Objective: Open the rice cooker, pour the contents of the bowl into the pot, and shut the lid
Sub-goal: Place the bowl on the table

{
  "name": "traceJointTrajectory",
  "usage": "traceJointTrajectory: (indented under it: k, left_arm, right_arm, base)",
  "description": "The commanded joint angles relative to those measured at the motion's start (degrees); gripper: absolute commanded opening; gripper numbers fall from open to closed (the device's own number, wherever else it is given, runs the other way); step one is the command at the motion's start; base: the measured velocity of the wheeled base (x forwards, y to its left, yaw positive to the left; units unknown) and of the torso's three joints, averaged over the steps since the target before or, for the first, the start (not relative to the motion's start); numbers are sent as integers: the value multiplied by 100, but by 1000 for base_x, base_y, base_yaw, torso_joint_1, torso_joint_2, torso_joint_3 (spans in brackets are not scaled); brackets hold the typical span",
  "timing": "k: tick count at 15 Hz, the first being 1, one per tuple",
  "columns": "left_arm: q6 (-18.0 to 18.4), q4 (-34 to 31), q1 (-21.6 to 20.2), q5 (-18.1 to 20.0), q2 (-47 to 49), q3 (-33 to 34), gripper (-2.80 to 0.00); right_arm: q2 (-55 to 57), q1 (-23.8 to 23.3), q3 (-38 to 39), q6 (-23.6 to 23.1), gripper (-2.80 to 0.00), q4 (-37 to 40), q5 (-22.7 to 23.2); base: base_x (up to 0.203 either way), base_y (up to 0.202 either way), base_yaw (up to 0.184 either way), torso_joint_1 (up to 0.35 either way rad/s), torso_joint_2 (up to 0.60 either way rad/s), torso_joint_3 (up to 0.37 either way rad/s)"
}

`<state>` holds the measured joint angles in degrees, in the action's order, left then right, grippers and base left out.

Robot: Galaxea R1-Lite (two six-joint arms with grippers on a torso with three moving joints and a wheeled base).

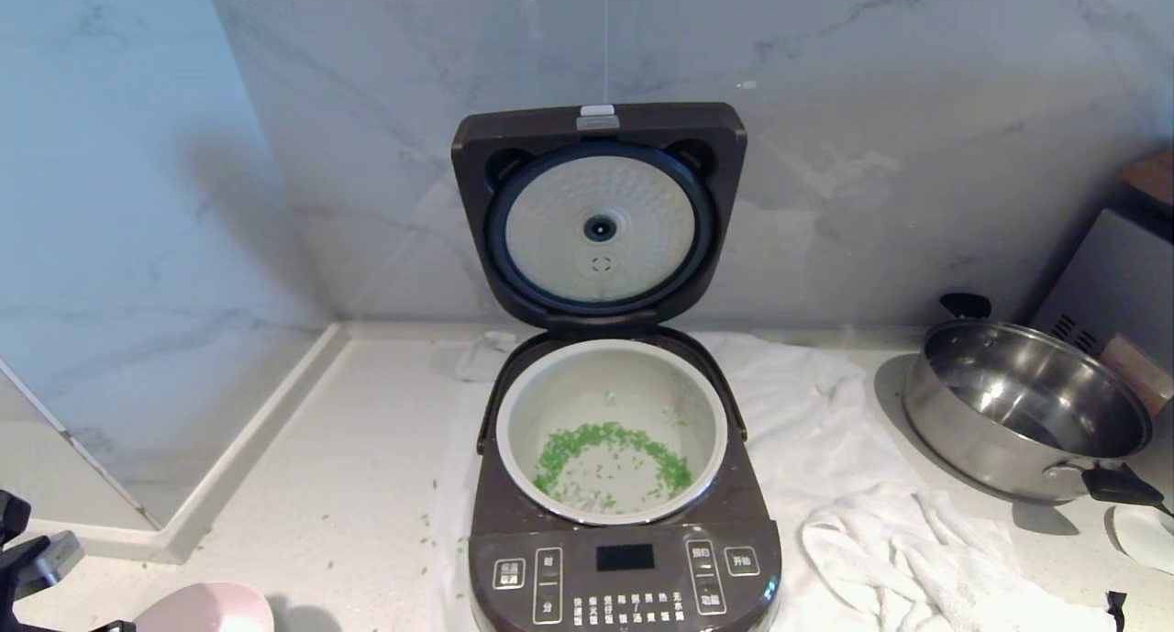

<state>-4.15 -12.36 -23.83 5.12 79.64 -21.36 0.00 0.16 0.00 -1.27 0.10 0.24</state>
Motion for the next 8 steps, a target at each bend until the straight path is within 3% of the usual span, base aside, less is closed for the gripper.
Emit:
traceJointTrajectory:
  k: [1,4,8]
  left_arm:
    - [372,610,-718,5,927,22,-280]
    - [730,1075,-1447,16,1534,-114,-280]
    - [1345,1216,-2391,207,1935,-413,-280]
  right_arm:
    - [9,2,0,-4,-280,-1,2]
    - [9,2,0,-5,-280,-1,2]
    - [9,2,0,0,-280,-1,2]
  base:
    - [0,0,0,0,0,0]
    - [0,0,0,0,0,0]
    - [0,0,0,0,0,0]
